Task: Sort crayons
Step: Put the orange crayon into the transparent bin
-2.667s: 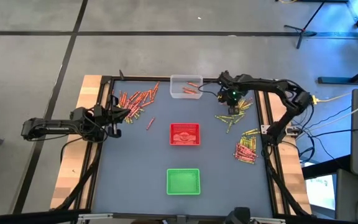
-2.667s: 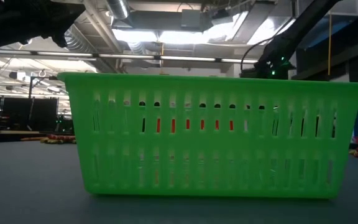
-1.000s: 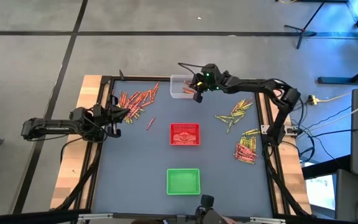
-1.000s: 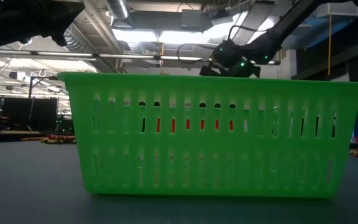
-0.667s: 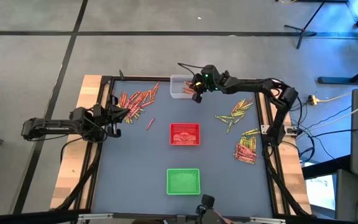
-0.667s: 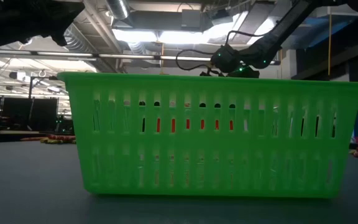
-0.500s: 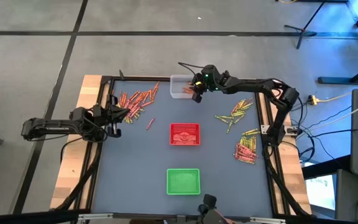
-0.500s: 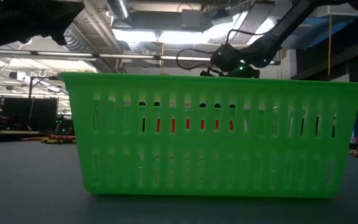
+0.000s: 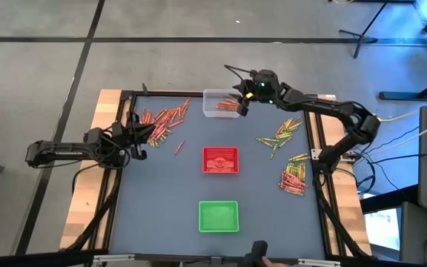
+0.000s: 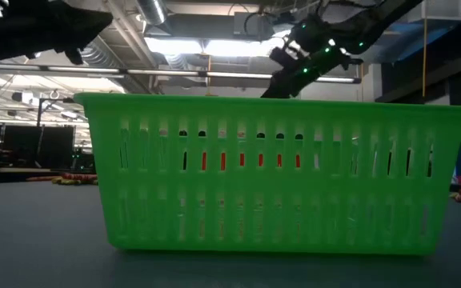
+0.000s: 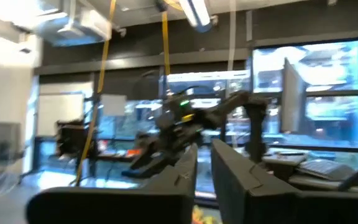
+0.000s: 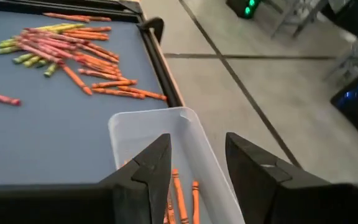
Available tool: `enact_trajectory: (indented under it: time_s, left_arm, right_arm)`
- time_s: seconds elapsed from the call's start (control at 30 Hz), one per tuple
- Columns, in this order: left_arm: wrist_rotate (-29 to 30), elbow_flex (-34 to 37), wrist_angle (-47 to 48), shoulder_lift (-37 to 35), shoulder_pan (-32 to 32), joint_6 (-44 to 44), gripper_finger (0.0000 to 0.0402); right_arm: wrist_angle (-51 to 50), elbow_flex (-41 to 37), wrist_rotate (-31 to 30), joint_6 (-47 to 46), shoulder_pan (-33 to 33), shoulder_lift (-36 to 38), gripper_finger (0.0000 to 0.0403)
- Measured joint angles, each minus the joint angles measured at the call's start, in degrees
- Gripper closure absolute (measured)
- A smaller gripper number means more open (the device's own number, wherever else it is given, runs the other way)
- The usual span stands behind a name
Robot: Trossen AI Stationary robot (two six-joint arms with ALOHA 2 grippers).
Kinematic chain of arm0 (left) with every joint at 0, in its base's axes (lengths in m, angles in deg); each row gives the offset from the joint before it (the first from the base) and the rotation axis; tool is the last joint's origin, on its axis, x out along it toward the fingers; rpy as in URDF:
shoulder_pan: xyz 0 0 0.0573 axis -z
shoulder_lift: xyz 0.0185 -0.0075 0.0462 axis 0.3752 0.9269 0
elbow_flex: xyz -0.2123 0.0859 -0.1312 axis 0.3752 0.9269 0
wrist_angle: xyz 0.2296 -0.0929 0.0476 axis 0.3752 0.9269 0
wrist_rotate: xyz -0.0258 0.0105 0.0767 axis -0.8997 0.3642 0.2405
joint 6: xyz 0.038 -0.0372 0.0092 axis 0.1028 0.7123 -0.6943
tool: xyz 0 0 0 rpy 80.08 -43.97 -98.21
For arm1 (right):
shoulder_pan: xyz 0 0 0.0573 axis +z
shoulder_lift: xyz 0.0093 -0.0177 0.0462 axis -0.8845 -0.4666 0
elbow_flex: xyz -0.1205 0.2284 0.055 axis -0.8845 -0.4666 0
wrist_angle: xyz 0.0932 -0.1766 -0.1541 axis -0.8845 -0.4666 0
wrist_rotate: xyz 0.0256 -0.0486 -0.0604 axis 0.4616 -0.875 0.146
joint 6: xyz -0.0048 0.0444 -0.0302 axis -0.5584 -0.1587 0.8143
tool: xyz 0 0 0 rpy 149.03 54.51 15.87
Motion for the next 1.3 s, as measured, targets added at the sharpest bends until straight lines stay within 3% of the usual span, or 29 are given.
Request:
enact_trajectory:
  time_s: [0.27, 0.53, 0.83, 1.1, 1.3]
  left_arm:
    - [7.9, -5.5, 9.2, 5.3, 0.0, -0.9, 0.0298]
    - [12.1, -16.8, 24.5, 16.8, -1.8, 3.8, 0.0294]
    - [12.8, -27.2, 36.6, 29.9, -5.9, 7.5, 0.0294]
    - [4.5, -36.6, 48.5, 45.4, -15.4, 10.8, 0.0294]
    - [-1.1, -42.5, 55.8, 57.1, -20.6, 11.3, 0.0294]
  right_arm:
    - [7.6, -11.1, -0.2, 1.9, 3.9, 10.2, 0.0252]
    - [14.2, -21.2, -0.2, -0.4, 8.3, 19.3, 0.0252]
    - [17.8, -25.7, -0.2, -2.6, 13.1, 21.8, 0.0252]
    - [18.5, -26.0, -0.6, -5.7, 19.4, 21.8, 0.0252]
    - [18.2, -26.0, -5.3, -5.7, 24.1, 21.8, 0.0252]
